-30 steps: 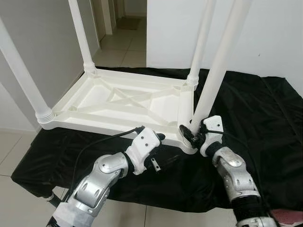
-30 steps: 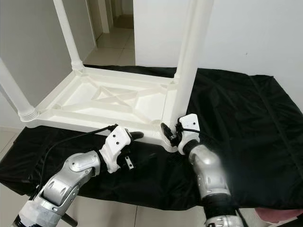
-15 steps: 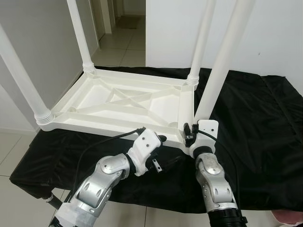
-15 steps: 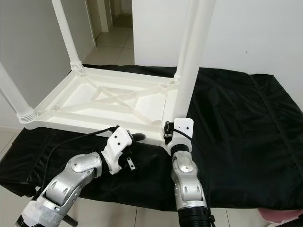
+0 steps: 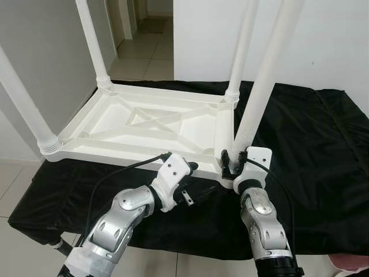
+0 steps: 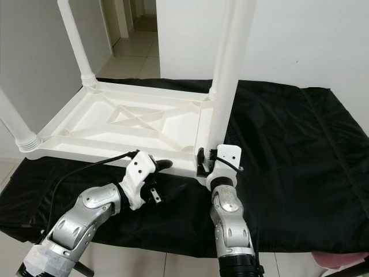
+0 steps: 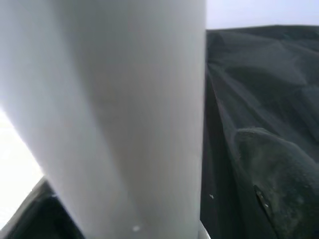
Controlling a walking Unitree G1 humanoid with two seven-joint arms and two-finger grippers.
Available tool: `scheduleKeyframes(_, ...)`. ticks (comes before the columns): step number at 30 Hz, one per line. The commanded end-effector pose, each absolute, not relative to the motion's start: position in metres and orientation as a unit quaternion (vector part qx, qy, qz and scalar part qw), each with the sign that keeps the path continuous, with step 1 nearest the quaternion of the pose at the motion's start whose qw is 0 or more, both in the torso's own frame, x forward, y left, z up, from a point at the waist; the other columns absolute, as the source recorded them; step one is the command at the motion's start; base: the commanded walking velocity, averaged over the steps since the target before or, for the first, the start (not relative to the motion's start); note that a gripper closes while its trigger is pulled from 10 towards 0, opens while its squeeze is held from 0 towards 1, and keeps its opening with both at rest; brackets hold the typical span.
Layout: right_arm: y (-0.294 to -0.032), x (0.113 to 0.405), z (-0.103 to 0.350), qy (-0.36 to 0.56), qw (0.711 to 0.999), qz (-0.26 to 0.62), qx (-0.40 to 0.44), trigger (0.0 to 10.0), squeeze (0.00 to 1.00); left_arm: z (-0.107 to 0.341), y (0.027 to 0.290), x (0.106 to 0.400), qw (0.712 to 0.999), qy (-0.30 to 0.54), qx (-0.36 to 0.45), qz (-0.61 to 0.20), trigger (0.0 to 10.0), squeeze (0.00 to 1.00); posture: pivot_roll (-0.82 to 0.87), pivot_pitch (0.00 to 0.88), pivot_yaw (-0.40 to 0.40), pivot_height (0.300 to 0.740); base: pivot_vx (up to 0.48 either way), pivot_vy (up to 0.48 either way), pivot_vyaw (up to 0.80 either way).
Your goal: Building children table
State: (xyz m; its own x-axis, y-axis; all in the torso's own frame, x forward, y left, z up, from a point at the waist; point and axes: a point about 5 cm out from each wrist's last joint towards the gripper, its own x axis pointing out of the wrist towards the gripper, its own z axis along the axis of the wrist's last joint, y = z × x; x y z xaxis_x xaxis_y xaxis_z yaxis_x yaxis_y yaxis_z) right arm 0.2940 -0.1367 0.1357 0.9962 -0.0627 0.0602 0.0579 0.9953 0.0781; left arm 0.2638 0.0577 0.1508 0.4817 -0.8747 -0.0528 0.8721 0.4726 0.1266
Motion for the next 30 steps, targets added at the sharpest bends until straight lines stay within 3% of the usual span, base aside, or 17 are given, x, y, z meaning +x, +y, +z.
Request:
scheduleKeyframes(1,-0.140,0.287,0.140,-0.052,0.998,-0.035,0.028,10.0,1.00,0.159,0.065,0.266,0.872,-0.023,0.062,-0.485,10.0,0.00,-0.06,0.016,0.034,0.740,0.000,0.000,0.00)
scheduleKeyframes(2,-0.140,0.287,0.140,-0.052,0.998,-0.035,0.028,10.0,1.00,0.159,0.065,0.266,0.872,-0.023,0.062,-0.485,10.0,0.00,-0.06,0.016,0.034,0.740,0.000,0.000,0.00)
scheduleKeyframes(3,-0.141,0.284,0.138,-0.051,0.998,-0.036,0.028,10.0,0.58,0.160,0.067,0.265,0.875,-0.025,0.060,-0.480,10.0,0.00,-0.07,0.021,0.037,0.740,0.000,0.000,0.00)
scheduleKeyframes(4,-0.141,0.284,0.138,-0.051,0.998,-0.036,0.028,10.0,0.58,0.160,0.067,0.265,0.875,-0.025,0.060,-0.480,10.0,0.00,-0.07,0.021,0.037,0.740,0.000,0.000,0.00)
scheduleKeyframes(5,-0.141,0.280,0.137,-0.051,0.998,-0.035,0.033,10.0,0.00,0.160,0.068,0.264,0.878,-0.027,0.061,-0.475,10.0,0.00,-0.07,0.025,0.039,0.740,0.000,0.000,0.00)
scheduleKeyframes(18,-0.153,0.230,0.124,-0.057,0.998,-0.012,0.014,10.0,0.00,0.160,0.087,0.255,0.902,-0.012,0.057,-0.429,10.0,0.00,-0.05,0.068,0.070,0.740,0.000,0.000,0.00)
scheduleKeyframes(30,-0.147,0.222,0.124,-0.060,0.996,0.069,-0.001,10.0,0.00,0.165,0.100,0.262,0.914,-0.018,0.067,-0.400,10.0,0.00,-0.06,0.060,0.052,0.740,0.000,0.000,0.00)
